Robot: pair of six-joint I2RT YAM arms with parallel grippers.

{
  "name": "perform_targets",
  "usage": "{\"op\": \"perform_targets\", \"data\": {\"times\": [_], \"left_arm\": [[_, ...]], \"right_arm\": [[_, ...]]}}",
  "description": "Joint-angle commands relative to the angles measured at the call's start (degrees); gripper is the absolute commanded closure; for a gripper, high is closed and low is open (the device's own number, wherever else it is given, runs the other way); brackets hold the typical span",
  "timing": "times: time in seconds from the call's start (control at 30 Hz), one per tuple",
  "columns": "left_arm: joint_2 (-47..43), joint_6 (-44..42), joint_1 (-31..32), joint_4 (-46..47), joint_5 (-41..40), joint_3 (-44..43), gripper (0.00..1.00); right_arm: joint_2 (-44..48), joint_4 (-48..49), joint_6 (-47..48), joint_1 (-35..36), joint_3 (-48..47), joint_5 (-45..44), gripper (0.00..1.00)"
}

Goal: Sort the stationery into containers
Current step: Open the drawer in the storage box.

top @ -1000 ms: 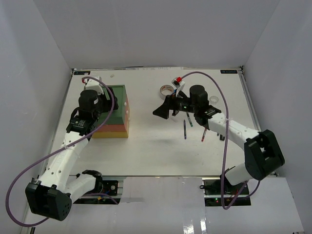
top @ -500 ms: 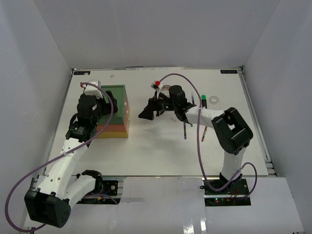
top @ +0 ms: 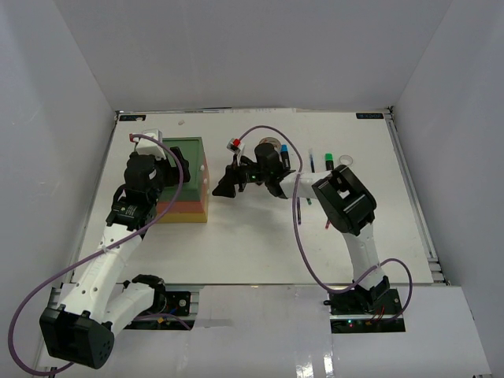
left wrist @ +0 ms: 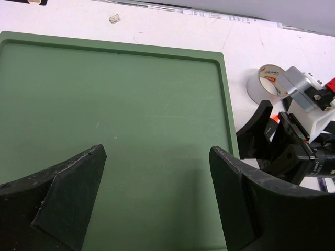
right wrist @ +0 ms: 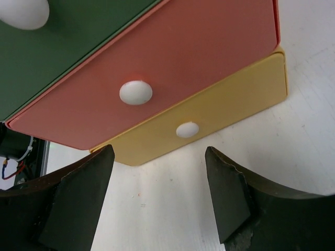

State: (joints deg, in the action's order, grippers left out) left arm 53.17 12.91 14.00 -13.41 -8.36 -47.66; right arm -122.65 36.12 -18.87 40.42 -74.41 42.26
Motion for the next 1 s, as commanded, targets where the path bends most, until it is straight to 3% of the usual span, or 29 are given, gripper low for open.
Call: {"op": "perform_targets", "data": {"times": [0.0,0.63,0.77,0.97], "left_arm": [[-0.61,-0.16,0.15,0.05,0.71,0.73,0.09],[-0.7,-0.34,0.06,-0.04,1.33,0.99,0.09],[-0.7,-0.51,0.06,0.05,1.24,1.08,0.09],[-0.7,-0.43,0.06,0.05,1.33,1.08,0.09]], "right_arm": [[-1.71,2.55,2.26,0.36,-3.63,0.72,0.24],[-11.03,3.25,4.64,1.15,-11.37,6.43,0.28],[-12.0,3.52,4.63,1.15,-12.42,7.04,0.36],[-13.84,2.55,4.55,1.41,-15.06,7.49,0.36]]}}
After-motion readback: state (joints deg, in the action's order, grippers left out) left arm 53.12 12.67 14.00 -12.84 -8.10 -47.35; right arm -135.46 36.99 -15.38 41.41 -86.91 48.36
